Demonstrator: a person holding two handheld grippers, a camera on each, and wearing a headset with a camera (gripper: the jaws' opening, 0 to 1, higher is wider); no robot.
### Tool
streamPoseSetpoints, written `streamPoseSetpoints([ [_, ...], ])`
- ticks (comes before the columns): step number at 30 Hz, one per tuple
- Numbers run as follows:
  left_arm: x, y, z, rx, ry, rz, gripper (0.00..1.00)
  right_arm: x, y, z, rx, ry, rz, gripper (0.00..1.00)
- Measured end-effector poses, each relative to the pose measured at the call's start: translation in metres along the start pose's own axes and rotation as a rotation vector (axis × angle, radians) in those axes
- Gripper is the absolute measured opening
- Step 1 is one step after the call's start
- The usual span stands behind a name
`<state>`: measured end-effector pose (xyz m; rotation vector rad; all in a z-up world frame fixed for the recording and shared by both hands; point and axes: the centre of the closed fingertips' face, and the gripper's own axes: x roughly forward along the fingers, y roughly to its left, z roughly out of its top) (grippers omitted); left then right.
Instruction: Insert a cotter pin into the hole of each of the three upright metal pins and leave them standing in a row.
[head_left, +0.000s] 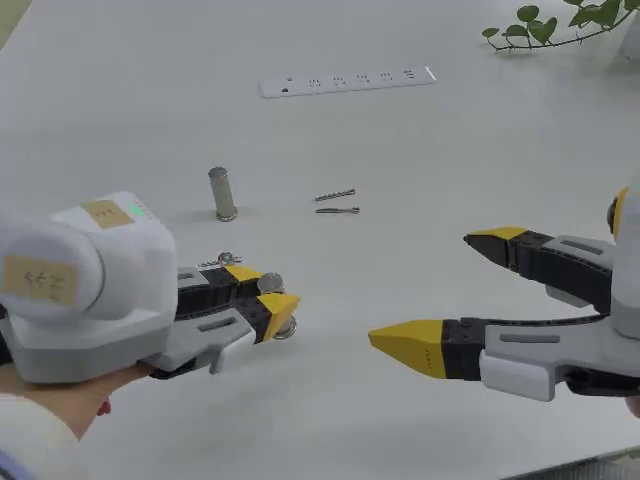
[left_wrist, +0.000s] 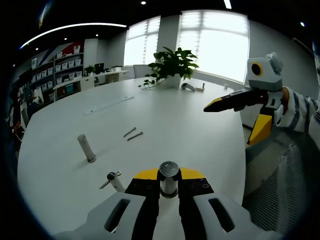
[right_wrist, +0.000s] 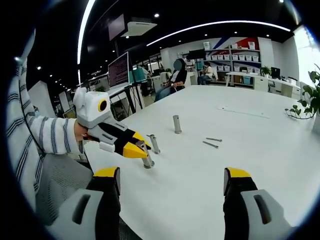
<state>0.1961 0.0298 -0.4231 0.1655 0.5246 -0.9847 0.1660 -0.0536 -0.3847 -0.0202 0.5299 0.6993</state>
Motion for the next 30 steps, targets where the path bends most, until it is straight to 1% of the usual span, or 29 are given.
streamPoseSetpoints([
  [1,0.001,0.0,0.0,0.031,0.006,0.009,0.09,0.0,0.0,-0.001,0.001,0.001,-0.001,0.84],
  [2,0.004,-0.002,0.0,0.04,0.008,0.013,0.09,0.0,-0.001,-0.001,0.001,0.0,-0.002,0.84],
  [3,0.006,-0.003,0.0,0.034,0.006,0.013,0.09,-0.001,-0.001,-0.001,0.003,0.0,-0.002,0.84],
  [5,0.011,-0.004,0.0,-0.01,-0.006,0.006,0.09,-0.001,-0.001,-0.001,0.009,-0.004,-0.001,0.84],
  [8,0.016,-0.006,-0.004,-0.008,0.001,0.004,0.09,-0.002,-0.002,-0.001,0.011,-0.006,-0.003,0.84],
  [9,0.019,-0.006,-0.006,0.0,0.009,0.007,0.09,-0.002,-0.002,-0.001,0.011,-0.004,-0.003,0.84],
  [12,0.022,-0.006,-0.009,0.0,0.021,0.016,0.09,-0.002,-0.004,-0.002,0.013,-0.003,-0.005,0.84],
  [14,0.023,-0.009,-0.009,0.032,0.02,0.02,0.09,-0.003,-0.004,-0.002,0.015,-0.004,-0.006,0.84],
  [18,0.026,-0.012,-0.01,0.052,0.022,0.023,0.09,-0.003,-0.004,-0.002,0.013,-0.004,-0.005,0.84],
  [19,0.027,-0.011,-0.01,0.048,0.021,0.023,0.09,-0.003,-0.004,-0.002,0.009,-0.003,-0.004,0.84],
  [21,0.029,-0.012,-0.009,0.018,0.018,0.02,0.09,-0.003,-0.004,-0.002,0.007,-0.003,-0.004,0.84],
  [23,0.031,-0.013,-0.009,0.041,0.021,0.026,0.09,-0.003,-0.004,-0.002,0.004,-0.005,-0.003,0.85],
  [28,0.034,-0.012,-0.011,0.031,0.028,0.036,0.09,-0.004,-0.003,-0.004,0.004,0.0,-0.006,0.85],
  [30,0.036,-0.012,-0.014,0.043,0.038,0.044,0.09,-0.005,-0.004,-0.004,0.005,-0.001,-0.008,0.85],
])
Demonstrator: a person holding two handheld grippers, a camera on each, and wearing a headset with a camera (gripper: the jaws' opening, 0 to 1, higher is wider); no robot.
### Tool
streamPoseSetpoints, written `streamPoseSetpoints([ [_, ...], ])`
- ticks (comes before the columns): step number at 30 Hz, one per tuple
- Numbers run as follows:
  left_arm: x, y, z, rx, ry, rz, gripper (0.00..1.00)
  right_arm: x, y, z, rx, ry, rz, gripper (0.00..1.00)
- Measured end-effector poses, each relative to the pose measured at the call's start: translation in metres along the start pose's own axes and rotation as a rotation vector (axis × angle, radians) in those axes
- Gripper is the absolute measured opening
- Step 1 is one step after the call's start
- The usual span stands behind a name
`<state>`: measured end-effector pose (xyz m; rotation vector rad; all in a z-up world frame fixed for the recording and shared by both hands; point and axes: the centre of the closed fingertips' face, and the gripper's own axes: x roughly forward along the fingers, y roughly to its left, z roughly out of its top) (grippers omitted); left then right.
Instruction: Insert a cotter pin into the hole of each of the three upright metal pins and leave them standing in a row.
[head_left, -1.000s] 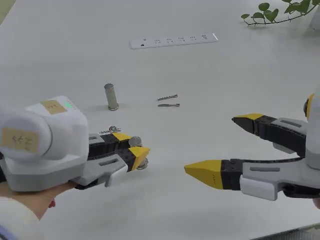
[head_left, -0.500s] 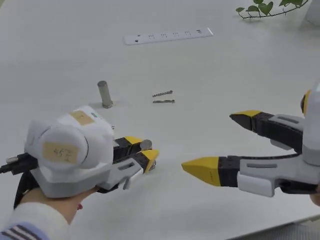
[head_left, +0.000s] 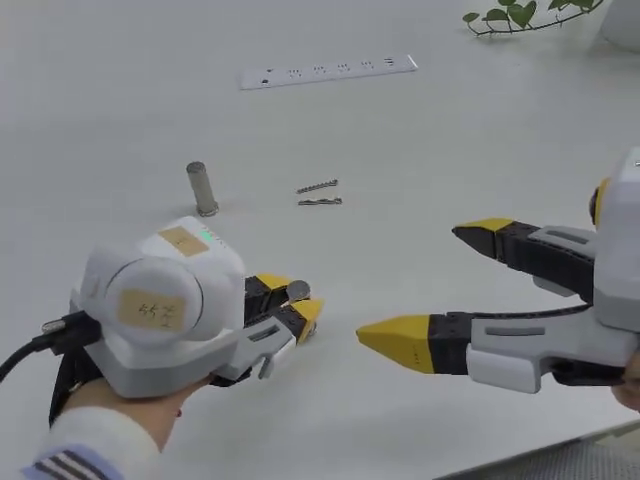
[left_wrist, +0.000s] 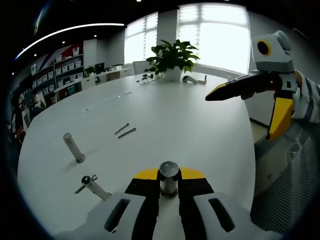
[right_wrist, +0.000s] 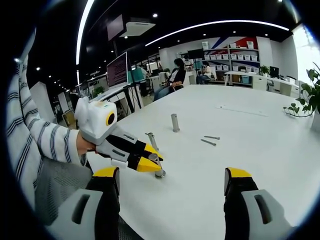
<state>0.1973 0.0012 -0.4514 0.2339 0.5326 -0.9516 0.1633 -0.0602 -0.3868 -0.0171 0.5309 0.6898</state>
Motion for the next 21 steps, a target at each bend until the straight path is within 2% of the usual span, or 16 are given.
streamPoseSetpoints([
  [2,0.0004,0.0006,-0.0022,0.001,0.007,0.007,0.09,-0.0009,-0.0006,0.0,0.003,-0.002,-0.003,0.85],
  [3,0.0,0.0017,-0.0029,-0.018,0.005,0.019,0.09,-0.0015,-0.0009,0.0003,0.005,-0.005,-0.004,0.85],
  [6,0.0002,0.0021,-0.0029,-0.041,-0.013,0.026,0.09,-0.0025,-0.0013,0.0006,0.004,-0.006,-0.008,0.85],
  [17,0.0022,0.0003,-0.0024,-0.027,-0.019,0.032,0.1,-0.0024,-0.0006,0.0007,0.002,-0.006,-0.008,0.84],
  [21,0.0022,0.001,-0.0022,-0.039,-0.022,0.039,0.1,-0.0021,-0.0004,0.0001,0.004,-0.005,-0.006,0.84],
])
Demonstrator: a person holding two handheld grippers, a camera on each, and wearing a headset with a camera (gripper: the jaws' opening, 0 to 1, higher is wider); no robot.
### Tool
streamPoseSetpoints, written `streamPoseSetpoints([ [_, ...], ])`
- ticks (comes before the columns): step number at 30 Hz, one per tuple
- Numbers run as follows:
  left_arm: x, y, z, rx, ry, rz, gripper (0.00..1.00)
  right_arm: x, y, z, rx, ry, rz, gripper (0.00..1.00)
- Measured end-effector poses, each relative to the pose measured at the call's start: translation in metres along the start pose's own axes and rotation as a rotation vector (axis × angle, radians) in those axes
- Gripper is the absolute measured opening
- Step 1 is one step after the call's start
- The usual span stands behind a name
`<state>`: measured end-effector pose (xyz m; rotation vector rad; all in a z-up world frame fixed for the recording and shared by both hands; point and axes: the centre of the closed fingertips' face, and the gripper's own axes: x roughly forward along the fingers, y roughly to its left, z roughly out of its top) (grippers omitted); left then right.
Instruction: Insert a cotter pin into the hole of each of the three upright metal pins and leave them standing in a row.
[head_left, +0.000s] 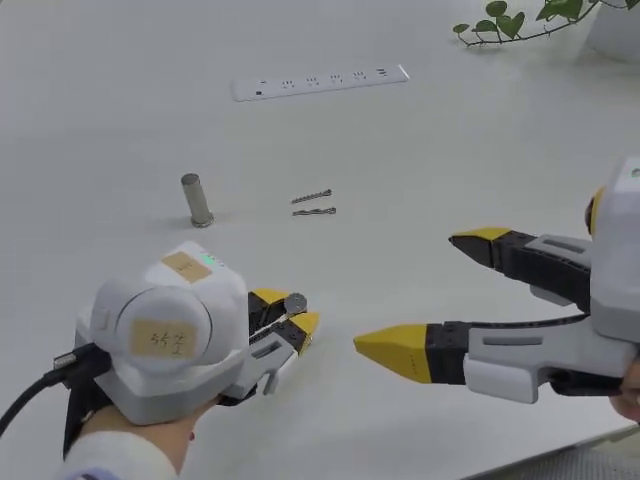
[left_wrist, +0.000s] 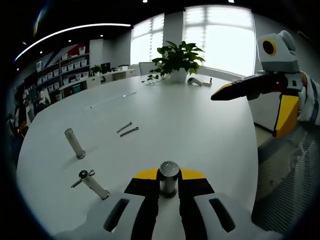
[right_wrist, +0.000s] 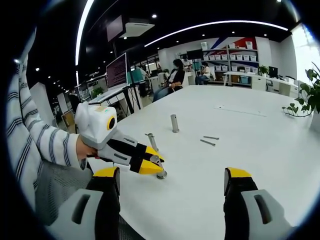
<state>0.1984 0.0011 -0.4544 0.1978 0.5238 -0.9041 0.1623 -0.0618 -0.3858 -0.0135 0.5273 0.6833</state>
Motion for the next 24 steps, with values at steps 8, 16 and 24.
streamPoseSetpoints([
  [8,-0.008,-0.001,0.004,-0.002,0.01,-0.047,0.14,0.001,0.0,0.001,-0.004,0.003,0.004,0.84],
  [16,-0.033,-0.01,0.011,0.045,-0.019,-0.149,0.48,0.003,0.0,-0.001,-0.007,0.017,0.009,0.84],
  [24,-0.057,-0.014,0.003,-0.02,-0.013,-0.201,0.77,0.003,-0.002,-0.002,-0.018,0.039,0.011,0.83],
])
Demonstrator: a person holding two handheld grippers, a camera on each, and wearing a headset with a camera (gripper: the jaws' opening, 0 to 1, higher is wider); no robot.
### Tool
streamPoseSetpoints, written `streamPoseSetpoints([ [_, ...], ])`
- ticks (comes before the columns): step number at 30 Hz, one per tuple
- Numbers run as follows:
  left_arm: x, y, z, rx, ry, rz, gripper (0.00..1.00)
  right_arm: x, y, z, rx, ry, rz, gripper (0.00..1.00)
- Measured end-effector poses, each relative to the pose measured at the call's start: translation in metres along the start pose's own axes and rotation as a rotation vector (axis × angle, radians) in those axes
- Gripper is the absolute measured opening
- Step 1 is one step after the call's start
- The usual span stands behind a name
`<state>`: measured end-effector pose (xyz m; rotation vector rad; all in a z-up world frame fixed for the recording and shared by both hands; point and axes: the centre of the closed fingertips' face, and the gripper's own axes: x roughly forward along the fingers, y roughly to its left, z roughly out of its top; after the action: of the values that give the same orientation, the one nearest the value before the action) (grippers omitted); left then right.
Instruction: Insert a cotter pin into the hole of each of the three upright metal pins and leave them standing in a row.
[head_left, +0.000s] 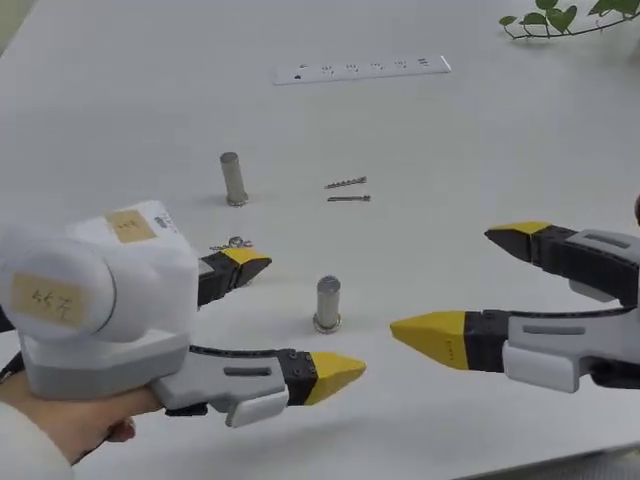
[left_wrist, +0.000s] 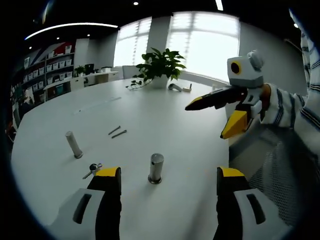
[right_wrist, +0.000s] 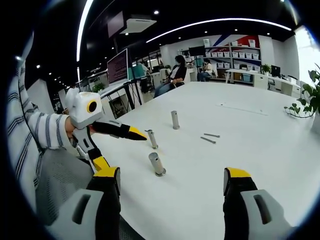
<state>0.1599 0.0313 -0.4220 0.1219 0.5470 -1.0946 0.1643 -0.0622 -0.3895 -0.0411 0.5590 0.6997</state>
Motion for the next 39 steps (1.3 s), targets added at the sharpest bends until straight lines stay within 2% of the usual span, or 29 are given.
streamPoseSetpoints([
  [1,-0.001,0.0,-0.004,-0.01,0.013,-0.001,0.76,0.0,-0.001,0.0,-0.004,0.006,0.001,0.83],
  [3,-0.004,0.002,-0.01,-0.015,0.016,0.007,0.78,0.0,-0.002,0.001,-0.013,0.014,0.001,0.83],
  [4,-0.005,0.002,-0.011,-0.035,0.013,0.009,0.8,0.0,-0.004,0.002,-0.021,0.02,0.001,0.83],
  [8,-0.01,-0.003,-0.014,-0.075,0.0,-0.005,0.99,0.001,-0.008,0.003,-0.058,0.05,0.012,0.82],
  [12,-0.013,-0.009,-0.013,-0.099,-0.022,-0.018,0.99,0.003,-0.018,0.008,-0.096,0.066,0.007,0.76],
  [15,-0.014,-0.011,-0.015,-0.101,-0.019,-0.019,0.99,0.007,-0.024,0.011,-0.117,0.085,0.016,0.74],
  [18,-0.017,-0.011,-0.018,-0.1,-0.015,-0.009,0.99,0.013,-0.032,0.015,-0.178,0.126,0.036,0.71],
  [25,-0.023,-0.009,-0.014,-0.155,-0.058,0.008,0.99,0.038,-0.056,0.025,-0.271,0.193,0.065,0.61],
  [28,-0.026,-0.009,-0.012,-0.163,-0.069,0.015,0.99,0.05,-0.066,0.028,-0.323,0.241,0.095,0.5],
  [31,-0.027,-0.008,-0.012,-0.162,-0.068,0.021,0.99,0.062,-0.069,0.03,-0.373,0.27,0.119,0.43],
  [36,-0.029,-0.007,-0.013,-0.162,-0.064,0.028,0.99,0.083,-0.072,0.03,-0.436,0.32,0.154,0.39],
  [39,-0.03,-0.006,-0.015,-0.165,-0.062,0.031,0.99,0.097,-0.076,0.028,-0.469,0.359,0.166,0.33],
])
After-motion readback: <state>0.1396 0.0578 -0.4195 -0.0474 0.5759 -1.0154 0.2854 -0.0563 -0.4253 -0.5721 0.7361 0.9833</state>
